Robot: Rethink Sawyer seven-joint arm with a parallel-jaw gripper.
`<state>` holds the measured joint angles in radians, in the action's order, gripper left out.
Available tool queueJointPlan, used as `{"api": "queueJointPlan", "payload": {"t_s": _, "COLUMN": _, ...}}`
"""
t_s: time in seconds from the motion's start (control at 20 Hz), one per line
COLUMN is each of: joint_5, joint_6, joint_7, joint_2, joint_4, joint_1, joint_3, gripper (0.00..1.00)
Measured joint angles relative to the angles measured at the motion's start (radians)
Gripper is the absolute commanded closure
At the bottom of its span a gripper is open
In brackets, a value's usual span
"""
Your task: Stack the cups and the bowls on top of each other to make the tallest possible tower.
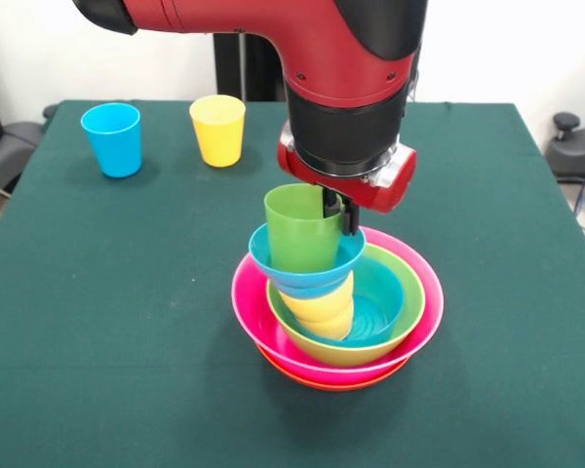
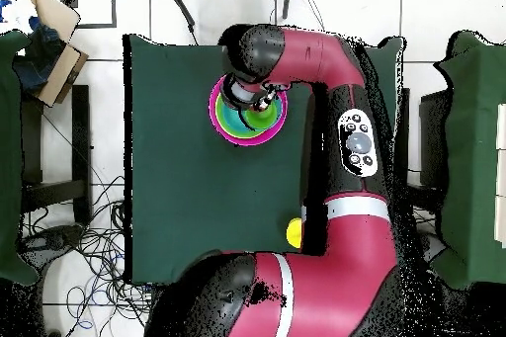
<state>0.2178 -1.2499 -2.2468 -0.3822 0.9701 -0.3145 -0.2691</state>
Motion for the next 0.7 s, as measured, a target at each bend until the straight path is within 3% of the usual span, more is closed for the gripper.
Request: {"api": "queueJointPlan", "payload": {"t_s": 0.7, "joint_5": -0.039, "joint_6": 0.0, "joint_7": 0.0, "joint_2": 0.004, "joint_4": 0.0, "joint_1": 0.003, "joint_3": 0.0, "gripper": 1.0}}
